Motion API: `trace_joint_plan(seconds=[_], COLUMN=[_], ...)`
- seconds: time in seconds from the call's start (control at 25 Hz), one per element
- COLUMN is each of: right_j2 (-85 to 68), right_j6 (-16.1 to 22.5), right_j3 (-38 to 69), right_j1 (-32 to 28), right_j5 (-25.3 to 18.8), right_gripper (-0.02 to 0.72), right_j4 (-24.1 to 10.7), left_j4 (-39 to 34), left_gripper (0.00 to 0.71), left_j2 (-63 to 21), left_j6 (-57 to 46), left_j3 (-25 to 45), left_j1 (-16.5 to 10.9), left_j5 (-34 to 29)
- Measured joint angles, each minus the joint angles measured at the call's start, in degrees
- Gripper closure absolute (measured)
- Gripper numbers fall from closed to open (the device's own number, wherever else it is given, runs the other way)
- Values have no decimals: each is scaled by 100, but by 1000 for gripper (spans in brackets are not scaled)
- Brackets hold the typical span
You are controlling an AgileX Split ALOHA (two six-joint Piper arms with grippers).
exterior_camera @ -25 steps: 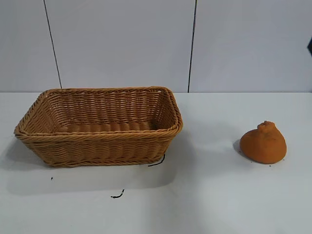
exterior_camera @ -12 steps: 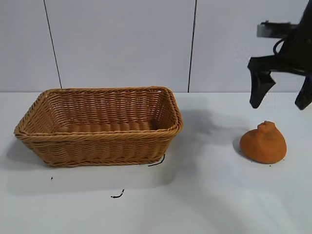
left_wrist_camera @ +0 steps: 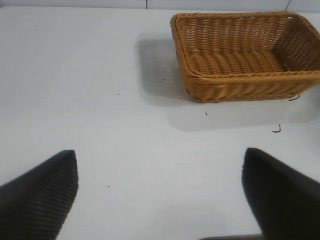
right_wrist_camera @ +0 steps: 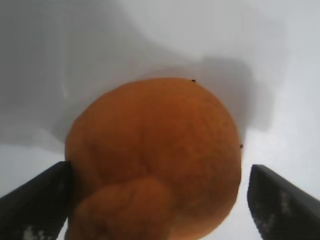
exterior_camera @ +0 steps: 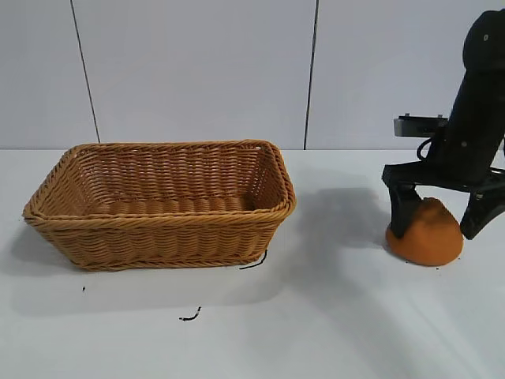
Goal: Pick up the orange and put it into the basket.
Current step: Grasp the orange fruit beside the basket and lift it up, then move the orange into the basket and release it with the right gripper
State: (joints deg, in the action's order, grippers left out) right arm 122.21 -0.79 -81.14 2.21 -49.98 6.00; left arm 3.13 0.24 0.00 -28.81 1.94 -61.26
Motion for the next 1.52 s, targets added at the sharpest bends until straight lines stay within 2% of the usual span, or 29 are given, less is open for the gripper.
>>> trace_joint_plan(seconds=[0.04, 0.28, 0.6, 0.84, 1.0, 1.2, 1.52], right_j2=[-31, -361, -768, -768, -768, -735, -96], right_j6=[0, -41, -41, -41, -35, -17, 10], right_j3=[-6, -140, -1629, -2380, -2634, -2676, -2686], right_j1=[0, 0, 0, 271, 774, 1614, 2905], right_j5=[-32, -237, -1022, -1214, -1193, -948, -20], right_gripper=[631, 633, 633, 633, 633, 633, 633], right_j4=[0, 0, -3, -3, -3, -3, 17], left_j4=[0, 0, 0, 0, 0, 0, 0], left_gripper=[71, 71, 71, 71, 71, 71, 71], left_j2=[0, 0, 0, 0, 0, 0, 0], left_j6=[0, 0, 0, 0, 0, 0, 0], left_j3=[0, 0, 0, 0, 0, 0, 0], left_j1=[0, 0, 0, 0, 0, 0, 0], left_j5=[0, 0, 5, 5, 5, 5, 5])
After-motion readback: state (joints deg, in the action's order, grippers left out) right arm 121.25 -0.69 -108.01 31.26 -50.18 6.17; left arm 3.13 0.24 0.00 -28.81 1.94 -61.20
